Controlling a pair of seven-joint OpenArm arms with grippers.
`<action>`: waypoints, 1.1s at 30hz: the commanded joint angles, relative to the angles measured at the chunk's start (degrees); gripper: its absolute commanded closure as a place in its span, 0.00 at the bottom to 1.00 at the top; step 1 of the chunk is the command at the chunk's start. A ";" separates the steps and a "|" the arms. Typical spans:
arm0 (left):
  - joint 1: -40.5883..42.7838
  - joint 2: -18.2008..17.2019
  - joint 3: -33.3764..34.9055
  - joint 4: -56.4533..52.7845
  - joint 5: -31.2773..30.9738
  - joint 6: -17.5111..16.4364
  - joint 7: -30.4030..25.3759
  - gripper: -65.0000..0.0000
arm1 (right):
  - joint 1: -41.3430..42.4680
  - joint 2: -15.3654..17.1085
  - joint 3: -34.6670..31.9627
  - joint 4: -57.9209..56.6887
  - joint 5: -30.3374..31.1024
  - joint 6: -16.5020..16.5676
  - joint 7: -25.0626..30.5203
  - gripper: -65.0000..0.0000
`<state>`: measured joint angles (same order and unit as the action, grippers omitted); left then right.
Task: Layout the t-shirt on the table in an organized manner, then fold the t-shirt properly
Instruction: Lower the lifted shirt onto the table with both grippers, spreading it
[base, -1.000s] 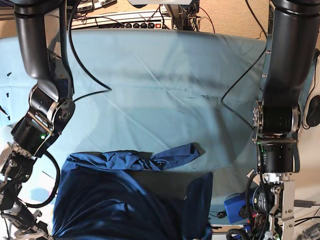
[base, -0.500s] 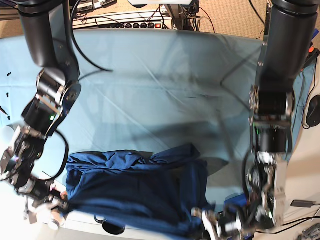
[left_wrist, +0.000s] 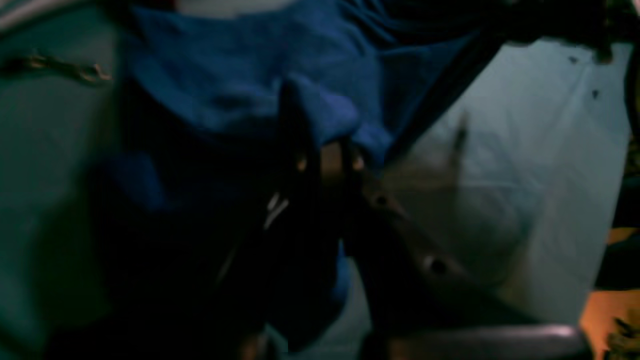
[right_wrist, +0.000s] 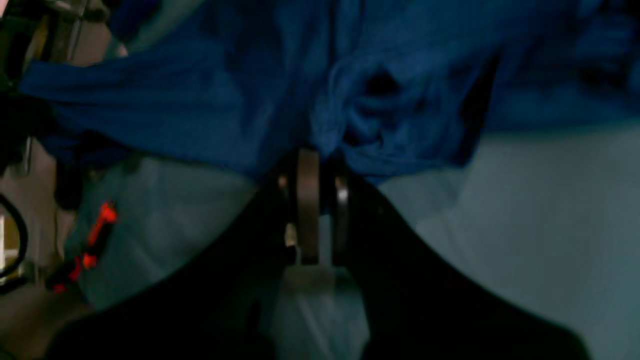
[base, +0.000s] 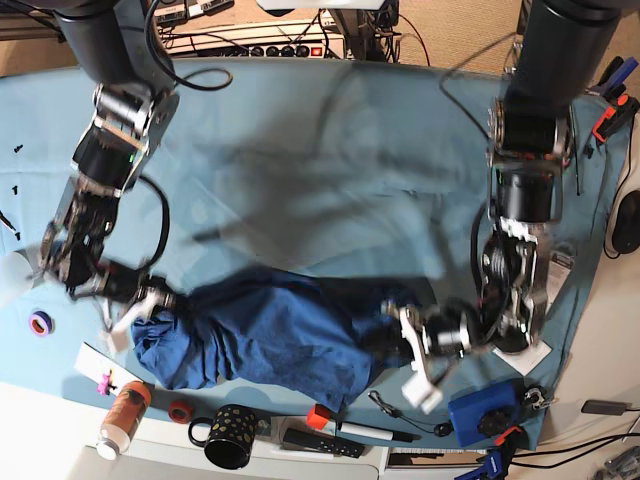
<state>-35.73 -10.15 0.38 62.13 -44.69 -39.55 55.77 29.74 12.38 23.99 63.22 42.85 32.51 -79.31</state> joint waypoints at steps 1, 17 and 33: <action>-1.03 -0.20 -0.15 0.92 -2.49 -0.45 -0.37 1.00 | 0.52 0.83 0.02 0.92 1.86 0.13 0.42 1.00; 3.72 -8.98 -0.20 1.14 -9.33 -0.45 3.58 1.00 | -14.56 5.62 0.13 28.28 5.20 1.09 -0.69 1.00; 10.49 -9.03 -0.20 1.14 -15.80 -0.45 6.82 1.00 | -26.23 8.44 0.98 33.53 -3.91 0.66 -0.69 0.92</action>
<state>-23.55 -18.44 0.47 62.35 -59.22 -39.94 63.44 2.59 19.68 24.43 95.74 38.83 33.06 -80.84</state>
